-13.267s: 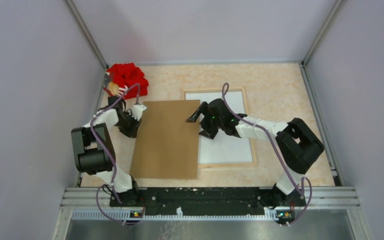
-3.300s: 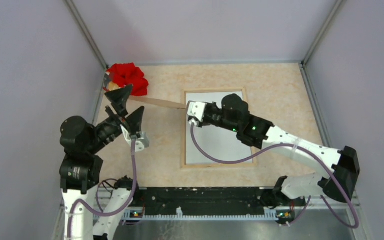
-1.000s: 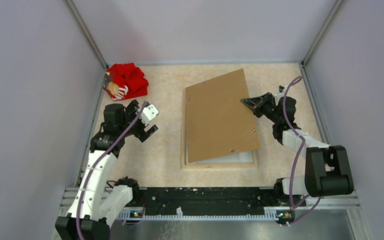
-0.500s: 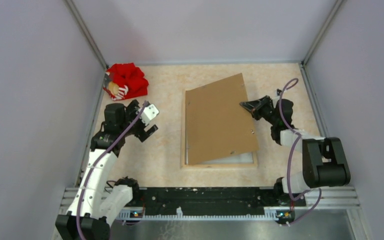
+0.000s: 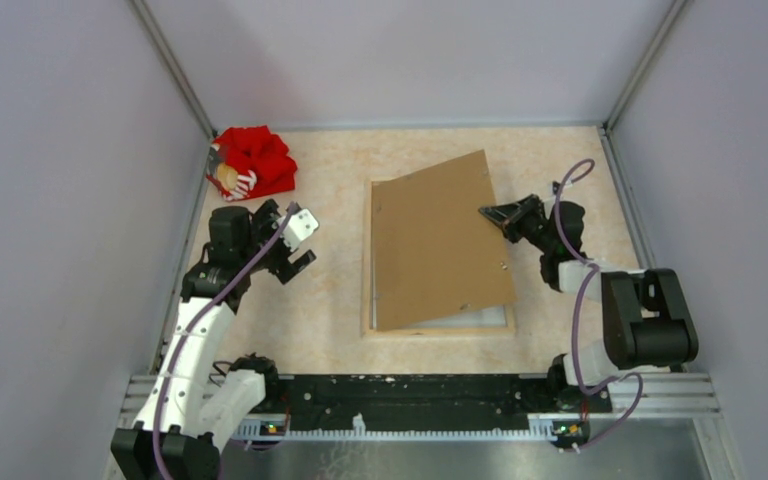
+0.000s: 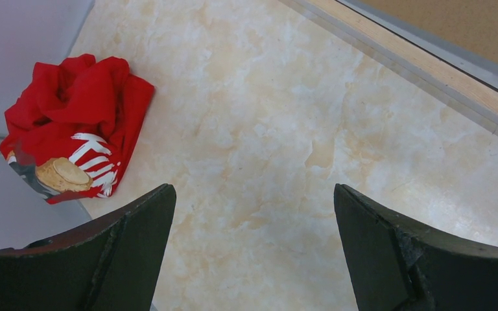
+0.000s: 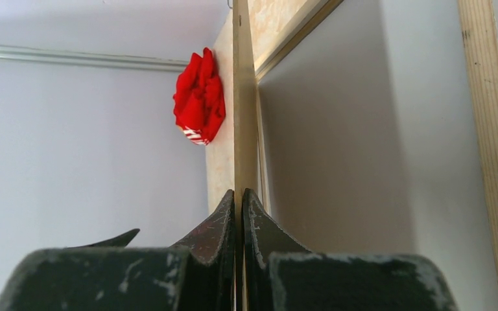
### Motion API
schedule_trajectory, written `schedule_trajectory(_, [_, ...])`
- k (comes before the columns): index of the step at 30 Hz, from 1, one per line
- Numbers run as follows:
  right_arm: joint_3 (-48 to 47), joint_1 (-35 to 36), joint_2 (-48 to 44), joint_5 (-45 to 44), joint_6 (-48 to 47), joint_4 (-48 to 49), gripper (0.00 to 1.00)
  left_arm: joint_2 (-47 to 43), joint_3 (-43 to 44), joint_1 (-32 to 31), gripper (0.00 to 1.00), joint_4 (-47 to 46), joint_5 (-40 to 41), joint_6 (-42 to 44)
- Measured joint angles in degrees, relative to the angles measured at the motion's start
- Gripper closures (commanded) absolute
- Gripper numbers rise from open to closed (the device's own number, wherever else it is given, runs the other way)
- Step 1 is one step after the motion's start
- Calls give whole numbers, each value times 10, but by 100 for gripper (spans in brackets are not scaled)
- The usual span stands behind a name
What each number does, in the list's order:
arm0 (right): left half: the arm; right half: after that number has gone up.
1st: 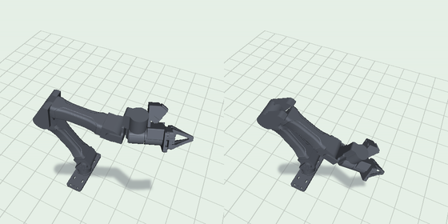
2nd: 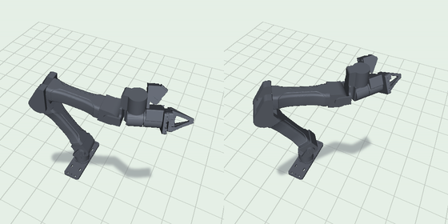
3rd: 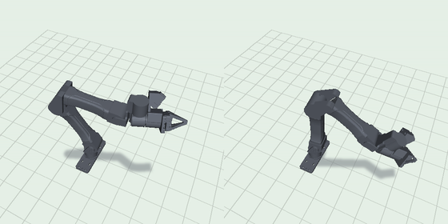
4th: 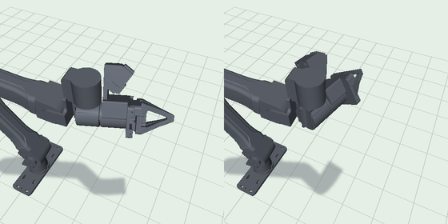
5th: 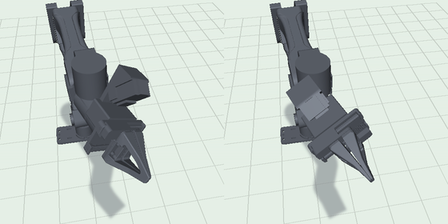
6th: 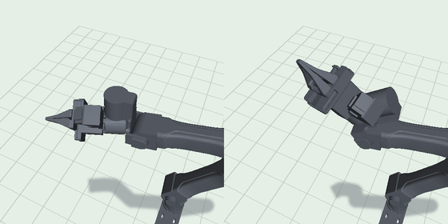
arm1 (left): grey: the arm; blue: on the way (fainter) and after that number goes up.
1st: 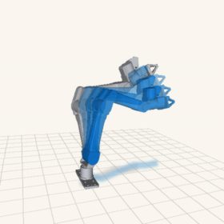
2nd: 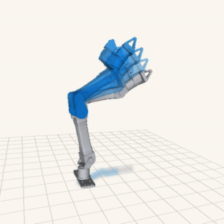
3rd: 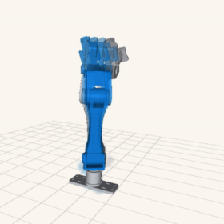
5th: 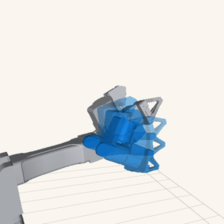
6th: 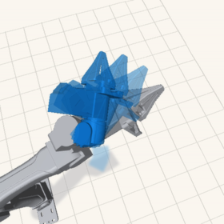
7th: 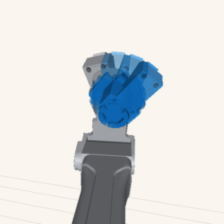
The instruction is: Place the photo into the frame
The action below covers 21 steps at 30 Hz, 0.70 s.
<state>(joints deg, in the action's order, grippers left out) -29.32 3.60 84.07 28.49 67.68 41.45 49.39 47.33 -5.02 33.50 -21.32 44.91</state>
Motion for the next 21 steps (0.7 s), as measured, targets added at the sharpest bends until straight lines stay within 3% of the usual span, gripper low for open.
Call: schedule_trajectory(21, [5,0,40,-8,4,44,100,33,0,0,2,30,0,16])
